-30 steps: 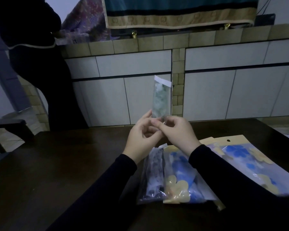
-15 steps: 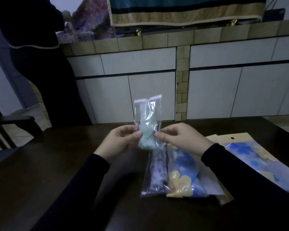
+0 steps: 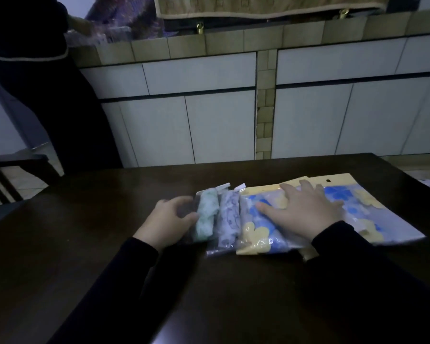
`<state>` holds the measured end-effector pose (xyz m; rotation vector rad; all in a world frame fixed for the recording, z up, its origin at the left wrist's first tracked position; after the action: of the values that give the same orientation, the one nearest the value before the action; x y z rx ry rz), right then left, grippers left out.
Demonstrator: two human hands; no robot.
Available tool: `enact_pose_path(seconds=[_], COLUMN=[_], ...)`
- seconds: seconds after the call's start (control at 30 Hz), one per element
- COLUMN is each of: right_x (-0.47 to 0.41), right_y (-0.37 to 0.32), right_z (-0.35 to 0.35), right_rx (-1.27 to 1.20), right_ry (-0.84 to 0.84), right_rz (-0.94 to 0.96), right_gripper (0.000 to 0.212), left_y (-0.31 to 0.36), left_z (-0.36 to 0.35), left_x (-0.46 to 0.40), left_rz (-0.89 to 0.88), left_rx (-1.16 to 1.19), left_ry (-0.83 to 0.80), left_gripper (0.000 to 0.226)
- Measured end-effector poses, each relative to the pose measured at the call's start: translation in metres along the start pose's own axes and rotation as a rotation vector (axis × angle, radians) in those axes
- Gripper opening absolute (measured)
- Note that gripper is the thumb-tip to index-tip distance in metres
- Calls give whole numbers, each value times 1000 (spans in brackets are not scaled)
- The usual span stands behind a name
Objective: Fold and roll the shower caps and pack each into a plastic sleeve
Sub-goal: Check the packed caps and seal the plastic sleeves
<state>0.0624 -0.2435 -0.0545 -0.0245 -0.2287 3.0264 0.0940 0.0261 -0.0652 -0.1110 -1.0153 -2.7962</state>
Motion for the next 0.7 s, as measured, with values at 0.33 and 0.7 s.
enact_pose_path(seconds=[0.33, 0.7], right_x=[11, -17], right_y=[32, -10], right_z=[-9, -15], right_rx=[-41, -65], right_ry=[-37, 23], right_rz=[-124, -82], right_gripper=[74, 68], left_y=[24, 22], left_z=[-23, -13], left_x=[38, 17], left_rz=[-309, -250], left_rx=[-110, -192], left_ry=[-7, 69], left_gripper=[43, 36])
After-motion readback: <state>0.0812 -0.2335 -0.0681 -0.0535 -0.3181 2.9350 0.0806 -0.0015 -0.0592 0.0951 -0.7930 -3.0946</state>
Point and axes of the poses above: each hand's wrist, its own x-axis away from the middle knuckle, its own z-axis out of the back of the hand, y = z × x, the point moved 6 cm from there along -x, towards the middle knuckle, and after that the axes turned 15 degrees about z, right-handed, at the moved point
